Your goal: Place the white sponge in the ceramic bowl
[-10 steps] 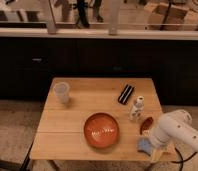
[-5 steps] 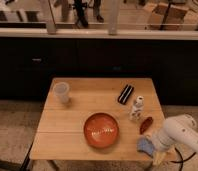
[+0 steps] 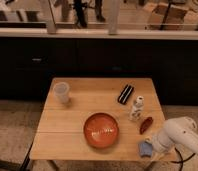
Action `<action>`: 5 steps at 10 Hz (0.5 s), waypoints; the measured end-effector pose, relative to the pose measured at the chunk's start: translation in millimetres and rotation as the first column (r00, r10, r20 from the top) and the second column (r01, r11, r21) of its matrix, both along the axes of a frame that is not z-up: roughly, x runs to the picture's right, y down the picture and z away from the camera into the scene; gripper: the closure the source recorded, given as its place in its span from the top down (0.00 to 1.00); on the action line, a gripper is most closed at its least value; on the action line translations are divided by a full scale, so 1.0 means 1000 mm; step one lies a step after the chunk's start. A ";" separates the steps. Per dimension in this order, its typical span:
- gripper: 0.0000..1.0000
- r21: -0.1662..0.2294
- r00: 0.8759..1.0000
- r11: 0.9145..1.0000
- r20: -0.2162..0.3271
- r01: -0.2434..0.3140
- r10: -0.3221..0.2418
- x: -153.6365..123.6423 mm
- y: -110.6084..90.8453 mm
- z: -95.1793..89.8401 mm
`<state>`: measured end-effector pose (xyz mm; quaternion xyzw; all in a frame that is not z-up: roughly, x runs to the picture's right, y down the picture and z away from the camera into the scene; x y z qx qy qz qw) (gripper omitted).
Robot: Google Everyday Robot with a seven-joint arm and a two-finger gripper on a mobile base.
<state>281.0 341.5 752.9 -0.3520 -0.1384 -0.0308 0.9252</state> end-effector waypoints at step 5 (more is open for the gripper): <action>0.02 -0.003 1.000 1.000 0.001 -0.001 0.001 0.000 0.000 -0.002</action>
